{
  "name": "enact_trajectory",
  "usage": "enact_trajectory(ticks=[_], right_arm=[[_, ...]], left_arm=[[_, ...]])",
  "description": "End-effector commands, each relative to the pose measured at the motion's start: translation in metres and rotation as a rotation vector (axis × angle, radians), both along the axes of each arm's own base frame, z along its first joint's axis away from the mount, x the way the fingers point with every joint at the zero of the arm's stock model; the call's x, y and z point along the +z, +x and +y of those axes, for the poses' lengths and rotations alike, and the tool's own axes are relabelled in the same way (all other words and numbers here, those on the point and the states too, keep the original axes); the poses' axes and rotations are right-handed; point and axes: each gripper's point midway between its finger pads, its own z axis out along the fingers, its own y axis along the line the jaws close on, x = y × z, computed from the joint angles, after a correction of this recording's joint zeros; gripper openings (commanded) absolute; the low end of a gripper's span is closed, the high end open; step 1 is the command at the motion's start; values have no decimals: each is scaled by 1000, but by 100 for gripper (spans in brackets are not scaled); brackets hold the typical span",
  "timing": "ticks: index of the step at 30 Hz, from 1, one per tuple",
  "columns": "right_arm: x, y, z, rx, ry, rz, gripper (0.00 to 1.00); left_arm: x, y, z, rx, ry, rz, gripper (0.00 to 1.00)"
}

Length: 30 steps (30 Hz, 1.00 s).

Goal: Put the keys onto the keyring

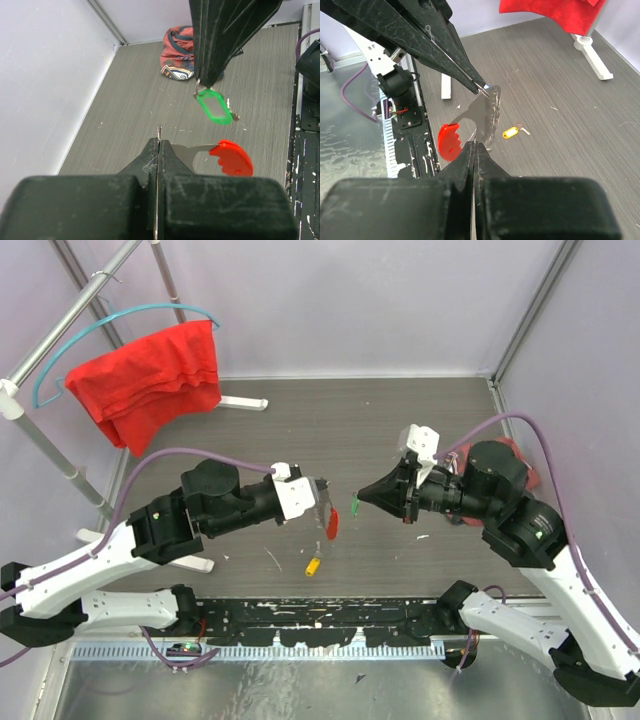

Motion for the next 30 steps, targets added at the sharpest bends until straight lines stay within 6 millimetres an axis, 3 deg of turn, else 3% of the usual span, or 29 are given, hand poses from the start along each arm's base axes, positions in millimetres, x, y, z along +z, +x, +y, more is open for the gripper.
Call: enact_trajectory(ticks=[1,30], right_arm=[[18,3,12,51,61,-68,1],[23,13,37,113,138,-34,1]], left_arm=[[18,-3,0,-8,-75,-23,0],[11,-1,-2,5,-60,-18,0]])
